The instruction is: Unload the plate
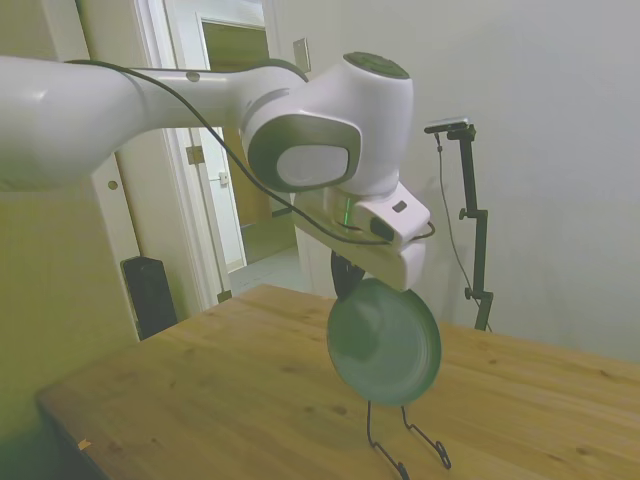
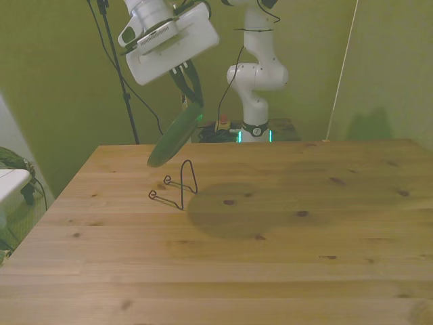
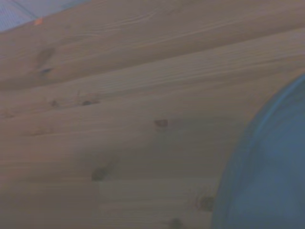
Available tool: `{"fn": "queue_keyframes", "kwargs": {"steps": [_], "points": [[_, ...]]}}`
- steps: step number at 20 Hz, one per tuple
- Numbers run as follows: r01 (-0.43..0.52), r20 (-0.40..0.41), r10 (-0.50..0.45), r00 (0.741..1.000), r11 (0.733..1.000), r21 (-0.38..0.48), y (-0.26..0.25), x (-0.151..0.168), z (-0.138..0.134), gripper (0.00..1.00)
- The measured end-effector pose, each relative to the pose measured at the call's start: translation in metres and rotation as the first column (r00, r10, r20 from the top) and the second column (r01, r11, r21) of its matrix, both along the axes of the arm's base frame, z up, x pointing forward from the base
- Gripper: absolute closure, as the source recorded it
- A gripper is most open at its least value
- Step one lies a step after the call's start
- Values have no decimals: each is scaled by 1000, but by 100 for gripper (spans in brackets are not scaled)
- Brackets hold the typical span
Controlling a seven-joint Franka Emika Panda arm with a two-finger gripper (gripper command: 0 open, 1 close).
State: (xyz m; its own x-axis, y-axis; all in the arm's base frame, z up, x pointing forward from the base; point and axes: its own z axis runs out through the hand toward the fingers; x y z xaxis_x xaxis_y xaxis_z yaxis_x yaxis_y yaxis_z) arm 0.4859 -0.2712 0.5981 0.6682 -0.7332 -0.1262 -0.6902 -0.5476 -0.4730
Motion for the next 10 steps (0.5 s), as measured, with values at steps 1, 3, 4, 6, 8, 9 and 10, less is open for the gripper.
{"fn": "queue_keyframes", "kwargs": {"steps": [1, 3, 4, 6, 8, 9, 10], "points": [[-8, 7, 8, 1000, 1000, 5, 3, -2, 8, 100], [-17, 20, 16, 1000, 1000, 13, 10, -5, 20, 100], [-20, 23, 20, 1000, 1000, 16, 14, -4, 26, 100], [-20, 23, 20, 1000, 1000, 19, 24, 1, 33, 100], [-13, 10, 12, 1000, 1000, 26, 42, 12, 36, 100], [-9, 2, 8, 1000, 1000, 30, 52, 19, 36, 100], [-4, -4, 4, 1000, 999, 32, 64, 27, 34, 100]]}}
